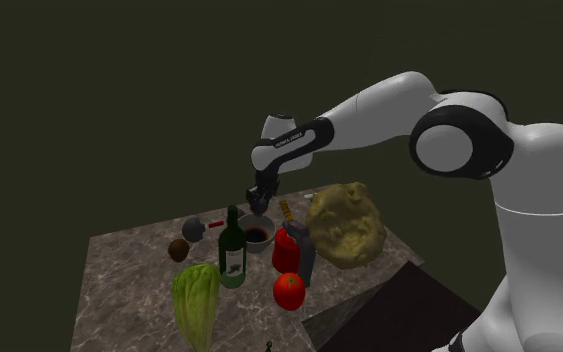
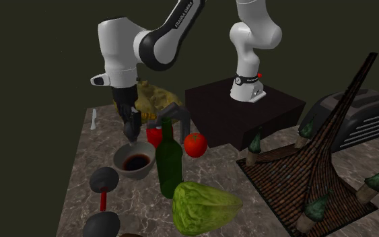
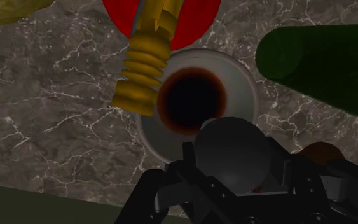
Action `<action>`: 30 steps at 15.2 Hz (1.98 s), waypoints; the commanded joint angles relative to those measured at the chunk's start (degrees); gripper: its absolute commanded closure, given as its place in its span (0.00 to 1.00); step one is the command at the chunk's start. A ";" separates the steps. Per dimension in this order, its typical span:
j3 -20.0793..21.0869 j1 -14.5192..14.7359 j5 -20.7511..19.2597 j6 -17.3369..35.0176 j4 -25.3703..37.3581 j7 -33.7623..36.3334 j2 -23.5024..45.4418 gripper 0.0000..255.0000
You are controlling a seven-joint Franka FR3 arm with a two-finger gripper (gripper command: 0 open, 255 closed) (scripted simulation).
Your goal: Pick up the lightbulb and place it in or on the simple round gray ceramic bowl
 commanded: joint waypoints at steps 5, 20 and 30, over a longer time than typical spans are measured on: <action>0.51 -0.30 0.72 3.26 -0.36 -0.74 2.90 1.00; 0.82 -0.50 1.11 4.93 -0.23 -1.14 4.71 0.00; -0.05 -0.30 0.10 0.56 -1.41 -0.54 -0.83 0.00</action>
